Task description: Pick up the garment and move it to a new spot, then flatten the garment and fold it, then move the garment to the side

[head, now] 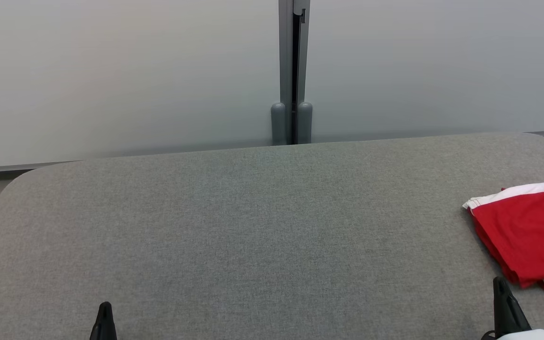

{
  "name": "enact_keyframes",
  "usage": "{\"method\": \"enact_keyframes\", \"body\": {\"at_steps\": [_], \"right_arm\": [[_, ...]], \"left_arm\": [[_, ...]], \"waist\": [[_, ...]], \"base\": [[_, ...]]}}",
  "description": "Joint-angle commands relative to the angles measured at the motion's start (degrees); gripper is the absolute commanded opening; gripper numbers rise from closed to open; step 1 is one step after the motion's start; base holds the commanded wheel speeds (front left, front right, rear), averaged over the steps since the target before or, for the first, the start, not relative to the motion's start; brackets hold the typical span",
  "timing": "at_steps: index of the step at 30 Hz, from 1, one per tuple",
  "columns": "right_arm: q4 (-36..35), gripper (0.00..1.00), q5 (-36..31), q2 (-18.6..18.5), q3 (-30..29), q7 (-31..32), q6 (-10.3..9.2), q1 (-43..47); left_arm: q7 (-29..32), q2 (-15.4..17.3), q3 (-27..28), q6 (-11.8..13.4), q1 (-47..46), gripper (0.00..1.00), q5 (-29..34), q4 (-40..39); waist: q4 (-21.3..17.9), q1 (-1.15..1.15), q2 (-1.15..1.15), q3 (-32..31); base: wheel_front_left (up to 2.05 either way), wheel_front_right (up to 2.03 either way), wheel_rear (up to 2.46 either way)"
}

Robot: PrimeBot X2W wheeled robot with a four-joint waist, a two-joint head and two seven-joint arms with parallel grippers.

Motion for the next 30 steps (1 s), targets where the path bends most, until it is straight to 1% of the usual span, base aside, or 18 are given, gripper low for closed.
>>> {"method": "enact_keyframes", "body": {"at_steps": [1, 13, 15, 18, 30], "right_arm": [[-0.99, 0.00, 2.77, -0.52, -0.24, 0.69, 0.00, -1.73], [-1.00, 0.00, 13.91, -0.57, -0.51, 3.31, 0.00, -3.52], [-1.00, 0.00, 14.75, -0.58, -0.53, 3.53, 0.00, -3.65], [-0.99, 0.00, 18.10, -0.59, -0.63, 4.31, 0.00, -4.20], [-0.97, 0.00, 27.39, -0.64, -0.91, 6.60, 0.00, -5.70]], "left_arm": [[0.52, 0.53, 0.46, -0.48, -2.07, 0.00, -2.29, -0.55], [3.22, 0.64, 1.21, -1.73, -4.80, 0.00, -11.77, 0.03], [3.46, 0.65, 1.27, -1.81, -5.00, 0.00, -12.51, 0.08], [4.25, 0.69, 1.51, -2.24, -5.85, 0.00, -15.34, 0.25], [6.57, 0.78, 2.15, -3.27, -8.14, 0.00, -23.28, 0.78]], "waist": [[0.04, 0.00, 0.00, 0.06], [0.31, 0.00, 0.00, 0.46], [0.33, 0.00, 0.00, 0.49], [0.42, 0.00, 0.00, 0.62], [0.68, 0.00, 0.00, 1.03]], "base": [[0.00, 0.00, 0.00], [0.00, 0.00, 0.00], [0.00, 0.00, 0.00], [0.00, 0.00, 0.00], [0.00, 0.00, 0.00]]}}
